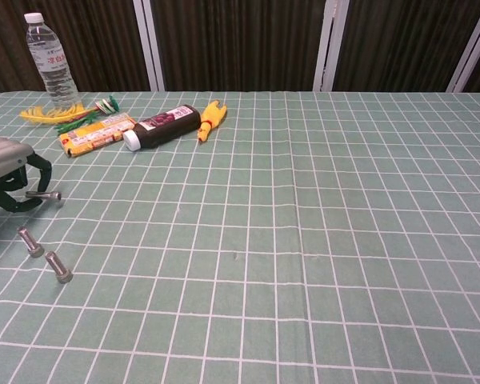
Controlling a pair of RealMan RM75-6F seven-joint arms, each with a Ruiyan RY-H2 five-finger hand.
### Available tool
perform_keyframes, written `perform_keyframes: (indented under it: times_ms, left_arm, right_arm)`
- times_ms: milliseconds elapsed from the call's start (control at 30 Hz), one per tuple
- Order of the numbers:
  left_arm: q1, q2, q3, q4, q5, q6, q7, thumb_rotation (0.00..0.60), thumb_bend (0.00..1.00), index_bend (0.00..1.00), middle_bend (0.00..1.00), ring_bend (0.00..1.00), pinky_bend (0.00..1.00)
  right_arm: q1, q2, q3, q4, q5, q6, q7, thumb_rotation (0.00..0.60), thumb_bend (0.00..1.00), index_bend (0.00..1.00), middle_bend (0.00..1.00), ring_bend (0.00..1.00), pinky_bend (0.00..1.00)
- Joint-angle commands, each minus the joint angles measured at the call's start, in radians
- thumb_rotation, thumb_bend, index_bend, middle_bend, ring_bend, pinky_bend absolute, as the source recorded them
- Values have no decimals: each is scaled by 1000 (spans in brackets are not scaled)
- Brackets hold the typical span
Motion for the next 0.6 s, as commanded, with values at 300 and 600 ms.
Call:
perform_keyframes:
  times_ms: [300, 600]
  left_arm:
    - [8, 38, 28, -101, 24, 97, 536, 600, 382, 572, 1000, 1000, 1000]
    - [17, 42, 8, -210, -76, 101, 900, 600, 388, 588, 1000, 1000, 1000]
  right_arm:
    - [-2, 7, -3, 1, -8, 9, 13, 600, 309, 0, 0, 0, 0]
    - [-4, 15, -8, 2, -19, 20, 28, 600, 309, 0, 0, 0, 0]
